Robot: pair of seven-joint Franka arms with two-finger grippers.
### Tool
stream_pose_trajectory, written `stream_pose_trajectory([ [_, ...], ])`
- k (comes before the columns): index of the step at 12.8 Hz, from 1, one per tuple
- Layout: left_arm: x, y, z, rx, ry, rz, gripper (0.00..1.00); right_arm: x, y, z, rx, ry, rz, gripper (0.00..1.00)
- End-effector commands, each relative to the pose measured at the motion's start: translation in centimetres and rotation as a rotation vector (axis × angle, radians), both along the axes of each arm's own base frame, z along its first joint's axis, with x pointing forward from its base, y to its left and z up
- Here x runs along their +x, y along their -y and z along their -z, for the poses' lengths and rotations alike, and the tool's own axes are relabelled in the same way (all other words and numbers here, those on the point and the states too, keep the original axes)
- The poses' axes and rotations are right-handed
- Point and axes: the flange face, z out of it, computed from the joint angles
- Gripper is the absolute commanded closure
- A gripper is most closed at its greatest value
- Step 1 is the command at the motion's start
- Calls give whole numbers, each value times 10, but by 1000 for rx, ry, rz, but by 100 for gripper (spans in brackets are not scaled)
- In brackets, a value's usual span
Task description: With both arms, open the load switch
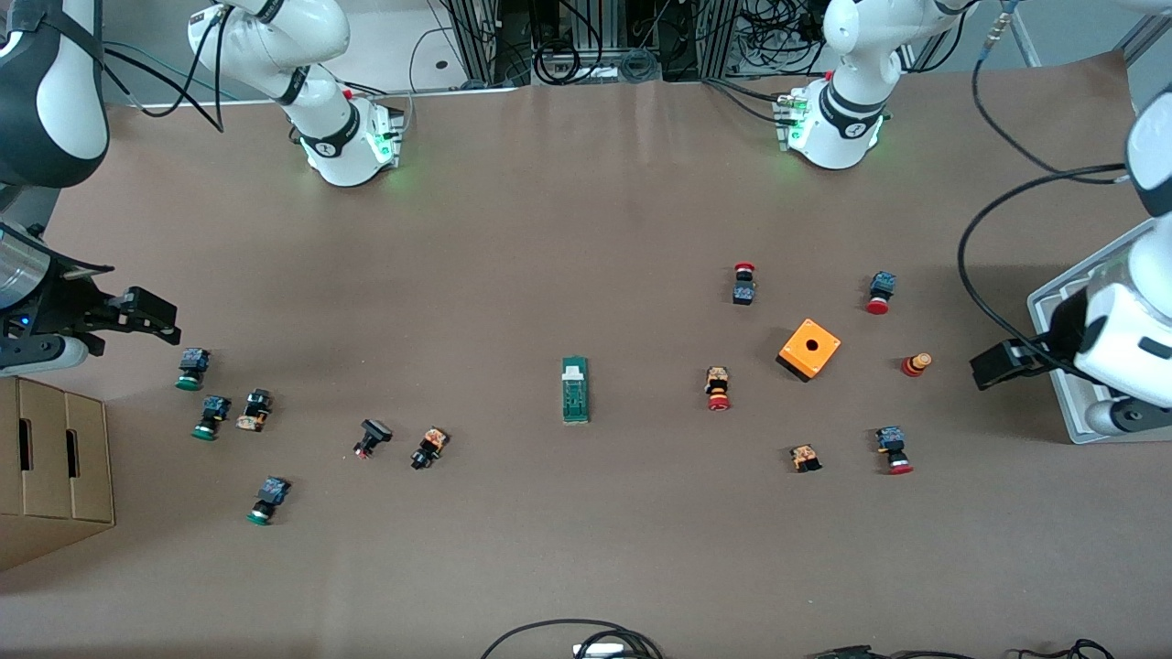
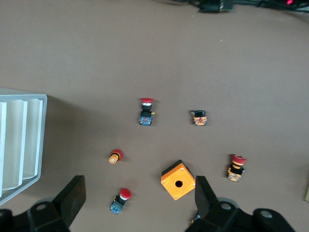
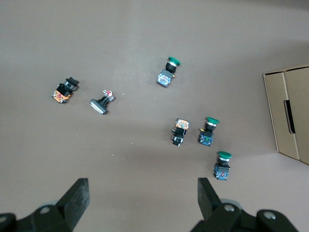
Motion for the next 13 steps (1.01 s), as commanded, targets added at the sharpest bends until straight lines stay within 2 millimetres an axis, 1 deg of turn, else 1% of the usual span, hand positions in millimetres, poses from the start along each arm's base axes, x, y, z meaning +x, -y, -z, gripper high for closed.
stream_pose_trajectory([
  [1, -4, -30, 12, -8, -43, -43, 0, 4, -1, -5, -19, 14, 4, 0],
  [2, -6, -42, 17, -21, -59, -54, 0, 4, -1, -5, -19, 14, 4, 0],
  [4, -10, -44, 16, -42, -82, -60, 0, 4, -1, -5, -19, 14, 4, 0],
  [5, -10, -42, 14, -36, -78, -56, 0, 4, -1, -5, -19, 14, 4, 0],
  [6, -10, -37, 13, -33, -74, -49, 0, 4, -1, -5, -19, 14, 4, 0],
  [7, -14, -19, 3, -17, -49, -28, 0, 5, -1, -5, -19, 15, 4, 0],
  [8, -15, -1, 3, -1, -45, -24, 0, 5, -1, -5, -19, 15, 4, 0],
  [9, -13, -5, 7, 13, -52, -41, 0, 5, 0, -5, -19, 15, 6, 0],
  [10, -12, 1, 8, 41, -48, -41, 0, 5, 0, -5, -19, 15, 6, 0],
  [11, -11, -4, 1, 43, -12, -62, 0, 5, 0, -5, -19, 15, 6, 0],
  [12, -10, -13, -8, -17, 22, -67, 0, 5, 0, -5, -19, 15, 6, 0],
  [13, -15, -31, -11, -92, 18, -50, 0, 5, 0, -5, -19, 15, 6, 0],
])
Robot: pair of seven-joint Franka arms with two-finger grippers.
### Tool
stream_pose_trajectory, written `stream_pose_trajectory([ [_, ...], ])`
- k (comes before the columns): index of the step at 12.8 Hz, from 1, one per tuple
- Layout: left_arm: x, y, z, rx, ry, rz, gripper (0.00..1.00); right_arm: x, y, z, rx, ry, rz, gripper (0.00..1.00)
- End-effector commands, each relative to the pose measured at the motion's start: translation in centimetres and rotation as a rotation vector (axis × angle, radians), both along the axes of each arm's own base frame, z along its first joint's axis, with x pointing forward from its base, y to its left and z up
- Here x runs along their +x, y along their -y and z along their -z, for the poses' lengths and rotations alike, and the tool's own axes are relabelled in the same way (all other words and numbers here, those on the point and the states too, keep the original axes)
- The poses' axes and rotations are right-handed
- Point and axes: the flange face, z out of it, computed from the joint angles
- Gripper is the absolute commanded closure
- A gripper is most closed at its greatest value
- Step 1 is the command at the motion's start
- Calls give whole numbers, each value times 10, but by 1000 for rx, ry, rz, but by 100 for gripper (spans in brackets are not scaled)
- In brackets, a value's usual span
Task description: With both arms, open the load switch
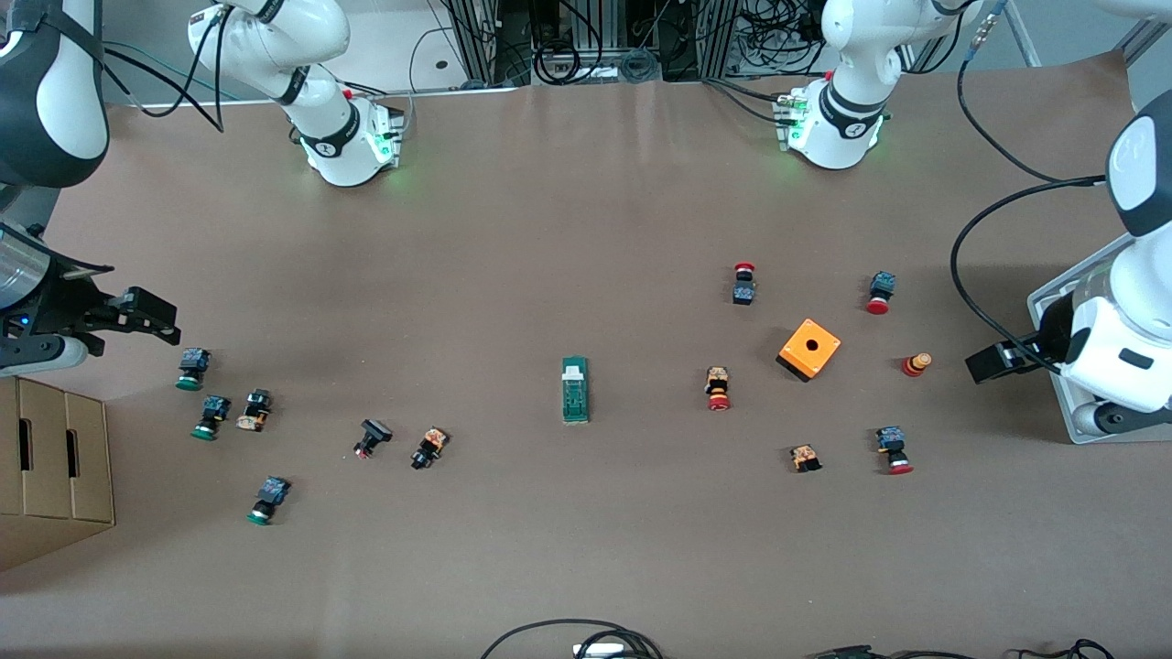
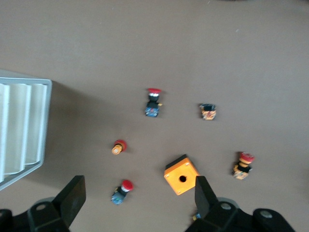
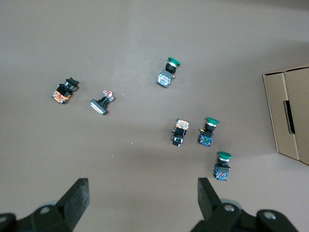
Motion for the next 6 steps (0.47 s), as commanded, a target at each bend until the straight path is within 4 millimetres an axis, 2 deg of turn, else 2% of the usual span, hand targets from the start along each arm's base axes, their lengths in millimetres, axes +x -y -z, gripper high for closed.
stream_pose_trajectory([
  [1, -22, -45, -12, -142, 13, 53, 0, 4, 0, -5, -19, 14, 5, 0],
  [3, -46, -50, -9, -149, 29, 243, 0, 4, 0, -5, -18, 14, 6, 0],
  [6, -71, -45, -6, -113, 2, 299, 0, 4, -2, -5, -19, 14, 2, 0],
])
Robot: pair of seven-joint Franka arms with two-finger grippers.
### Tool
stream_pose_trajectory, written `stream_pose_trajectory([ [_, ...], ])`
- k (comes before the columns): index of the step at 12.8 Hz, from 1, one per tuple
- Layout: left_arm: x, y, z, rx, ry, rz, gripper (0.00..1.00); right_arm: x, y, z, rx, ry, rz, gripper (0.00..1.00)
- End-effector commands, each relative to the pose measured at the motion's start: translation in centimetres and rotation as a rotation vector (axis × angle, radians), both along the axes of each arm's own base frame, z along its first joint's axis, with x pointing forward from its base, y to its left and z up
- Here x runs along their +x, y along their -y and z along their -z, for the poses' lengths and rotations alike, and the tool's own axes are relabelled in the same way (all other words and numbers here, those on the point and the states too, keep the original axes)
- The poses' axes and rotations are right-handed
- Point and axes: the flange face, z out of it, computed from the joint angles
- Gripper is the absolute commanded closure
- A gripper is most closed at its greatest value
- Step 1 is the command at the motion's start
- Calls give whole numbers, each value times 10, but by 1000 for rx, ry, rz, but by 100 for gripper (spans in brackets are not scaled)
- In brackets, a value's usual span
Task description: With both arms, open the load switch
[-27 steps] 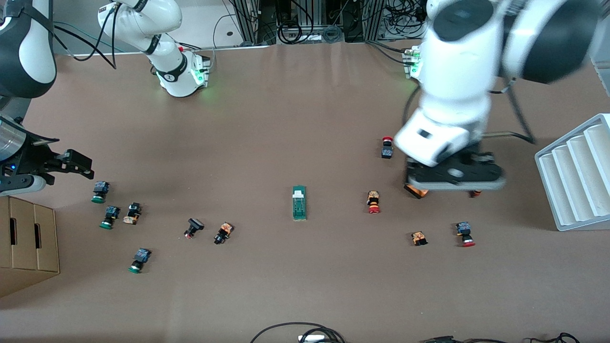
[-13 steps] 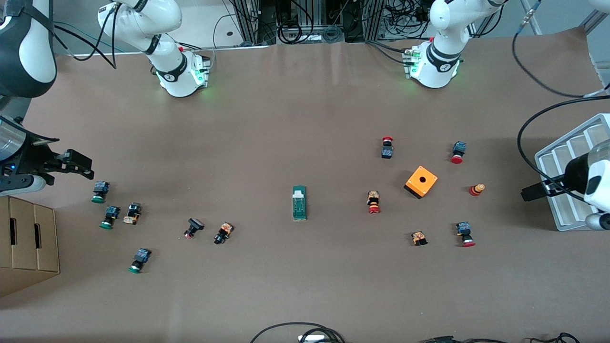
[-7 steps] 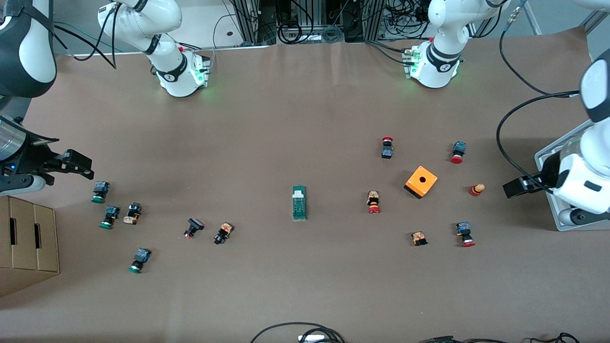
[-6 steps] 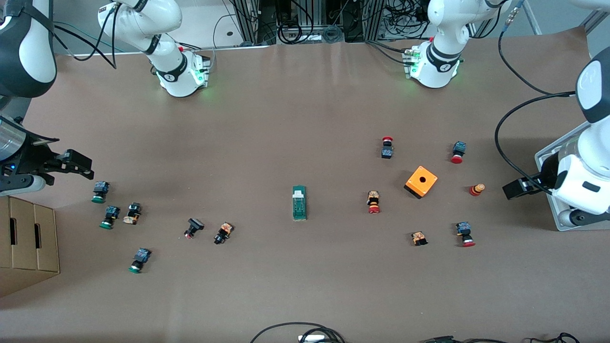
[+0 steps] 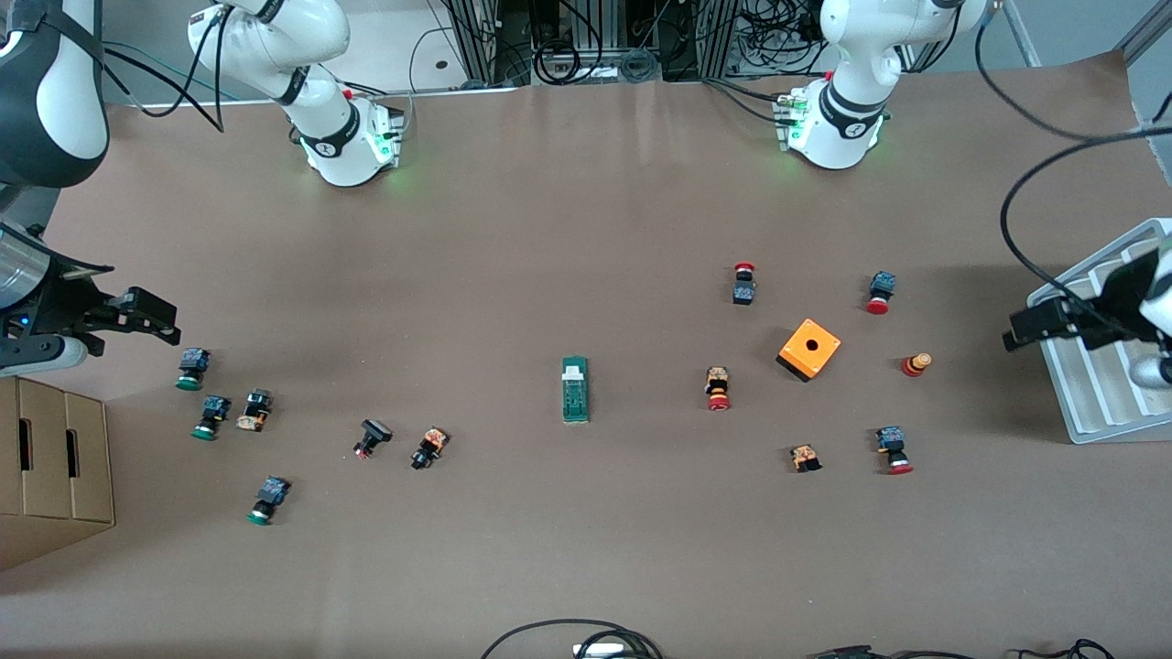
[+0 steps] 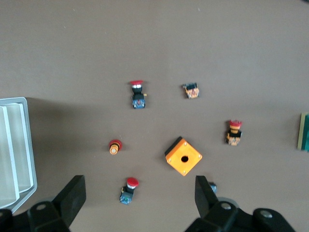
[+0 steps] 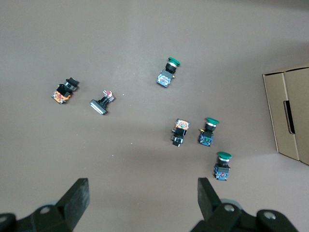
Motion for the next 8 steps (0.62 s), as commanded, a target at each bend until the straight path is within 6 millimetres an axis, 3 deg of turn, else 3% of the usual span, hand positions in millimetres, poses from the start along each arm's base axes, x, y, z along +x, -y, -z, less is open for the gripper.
stream_pose_trajectory([
  [1, -34, 12, -1, 53, 3, 31, 0, 4, -2, -5, -17, 13, 3, 0],
  [5, -49, 12, 2, 59, -16, -37, 0, 4, -1, -5, -17, 13, 4, 0],
  [8, -42, 5, -11, 59, 4, -53, 0, 4, -2, -5, -17, 13, 3, 0],
])
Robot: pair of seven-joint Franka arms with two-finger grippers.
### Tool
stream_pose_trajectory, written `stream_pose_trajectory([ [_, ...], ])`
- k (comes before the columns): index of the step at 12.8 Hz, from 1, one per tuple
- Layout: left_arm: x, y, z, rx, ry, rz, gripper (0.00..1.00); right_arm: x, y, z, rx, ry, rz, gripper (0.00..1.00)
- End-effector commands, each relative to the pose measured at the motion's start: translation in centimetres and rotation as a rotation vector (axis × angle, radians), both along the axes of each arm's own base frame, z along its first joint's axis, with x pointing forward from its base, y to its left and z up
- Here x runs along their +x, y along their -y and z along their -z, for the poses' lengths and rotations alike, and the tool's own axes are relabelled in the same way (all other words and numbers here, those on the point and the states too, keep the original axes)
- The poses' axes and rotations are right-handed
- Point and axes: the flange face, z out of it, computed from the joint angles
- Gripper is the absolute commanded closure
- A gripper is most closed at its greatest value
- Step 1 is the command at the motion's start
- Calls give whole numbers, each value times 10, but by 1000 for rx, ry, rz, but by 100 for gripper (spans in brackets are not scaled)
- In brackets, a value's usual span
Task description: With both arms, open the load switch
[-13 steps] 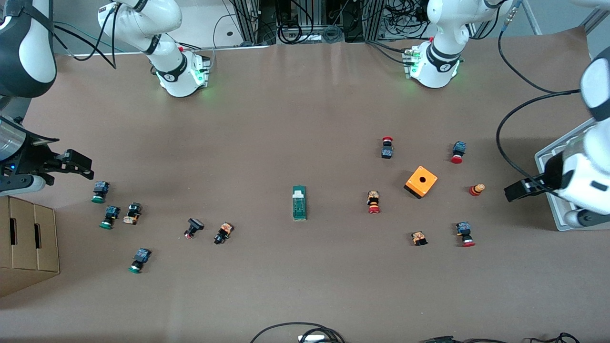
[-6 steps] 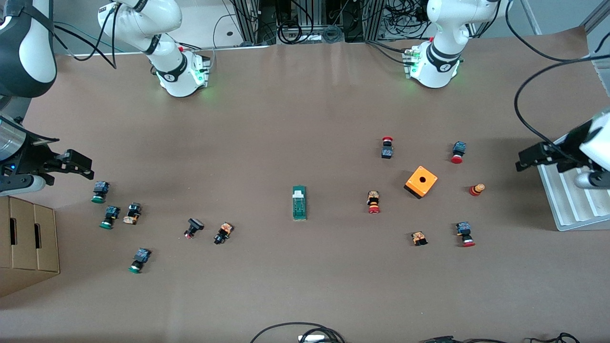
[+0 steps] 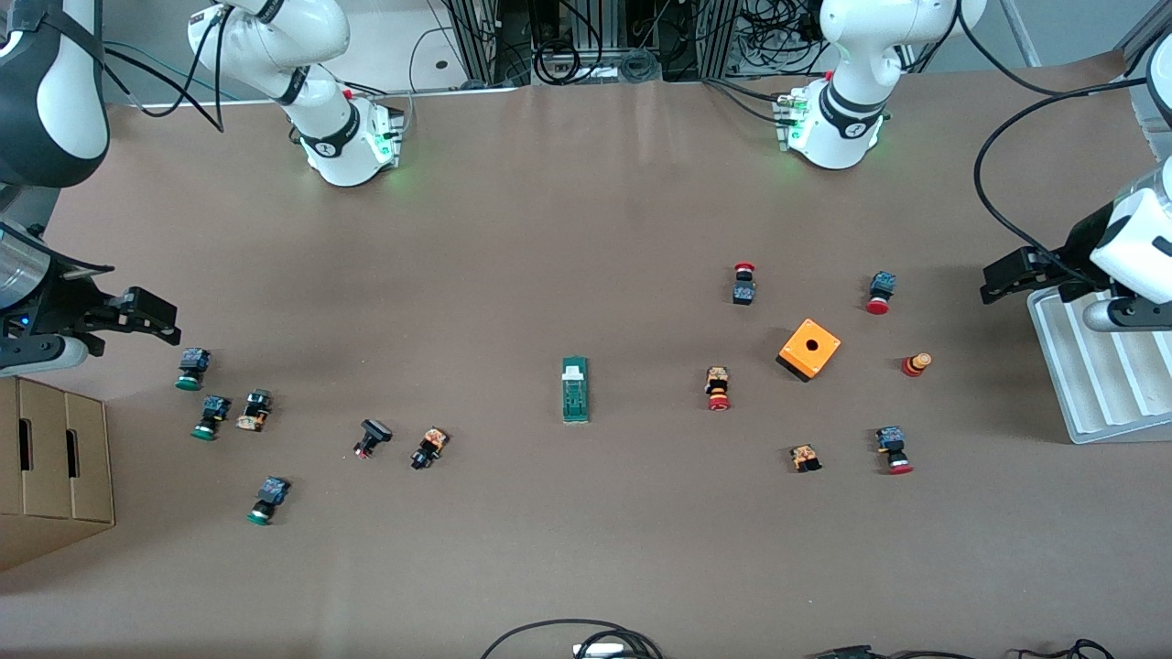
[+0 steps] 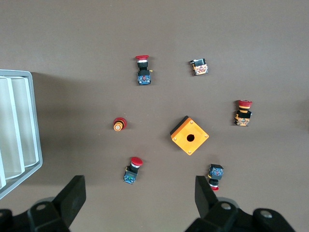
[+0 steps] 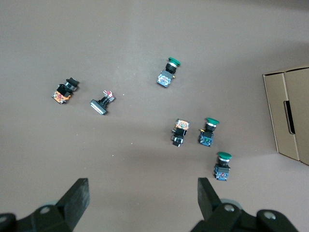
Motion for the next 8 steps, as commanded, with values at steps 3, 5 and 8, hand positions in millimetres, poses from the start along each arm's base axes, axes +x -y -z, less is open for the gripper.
stream_pose_trajectory([
  [3, 1, -6, -16, 15, 32, -20, 0, 5, -1, -5, -17, 15, 3, 0],
  [5, 2, -7, -17, 13, 38, -27, 0, 5, -1, -5, -17, 15, 3, 0],
  [8, 7, -9, -31, 21, 72, -27, 0, 5, -1, -5, -19, 14, 3, 0],
])
